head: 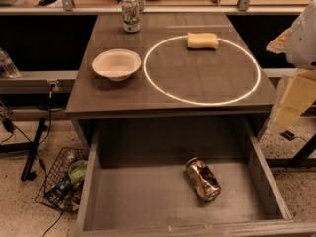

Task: Pick orange can from top drawer and place on counter

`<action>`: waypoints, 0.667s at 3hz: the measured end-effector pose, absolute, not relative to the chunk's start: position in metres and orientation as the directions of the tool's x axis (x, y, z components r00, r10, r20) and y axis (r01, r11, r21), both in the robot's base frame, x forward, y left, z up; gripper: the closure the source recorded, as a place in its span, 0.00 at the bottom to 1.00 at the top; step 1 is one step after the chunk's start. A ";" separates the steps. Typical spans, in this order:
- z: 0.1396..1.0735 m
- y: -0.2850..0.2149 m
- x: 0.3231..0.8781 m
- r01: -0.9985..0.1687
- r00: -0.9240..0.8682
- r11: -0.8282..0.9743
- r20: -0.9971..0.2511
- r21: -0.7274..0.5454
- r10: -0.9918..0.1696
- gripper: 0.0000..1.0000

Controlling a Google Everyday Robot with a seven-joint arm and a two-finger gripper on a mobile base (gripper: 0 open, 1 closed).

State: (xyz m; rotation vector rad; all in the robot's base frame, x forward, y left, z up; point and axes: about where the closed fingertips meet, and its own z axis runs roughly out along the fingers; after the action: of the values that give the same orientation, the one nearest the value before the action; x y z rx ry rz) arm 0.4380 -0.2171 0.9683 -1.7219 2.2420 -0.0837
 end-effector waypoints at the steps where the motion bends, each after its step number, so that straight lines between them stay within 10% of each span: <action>1: 0.929 -0.219 0.429 -0.930 -0.286 0.326 -0.221 -0.168 -0.932 0.00; 2: 0.870 -0.222 0.421 -0.901 -0.391 0.422 -0.231 -0.105 -0.891 0.00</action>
Offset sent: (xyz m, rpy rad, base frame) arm -0.0210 -0.0073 -0.1753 0.1105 0.1863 -0.2781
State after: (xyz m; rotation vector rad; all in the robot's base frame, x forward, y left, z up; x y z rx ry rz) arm 0.4213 -0.2216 0.8702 -1.5640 2.4270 0.0548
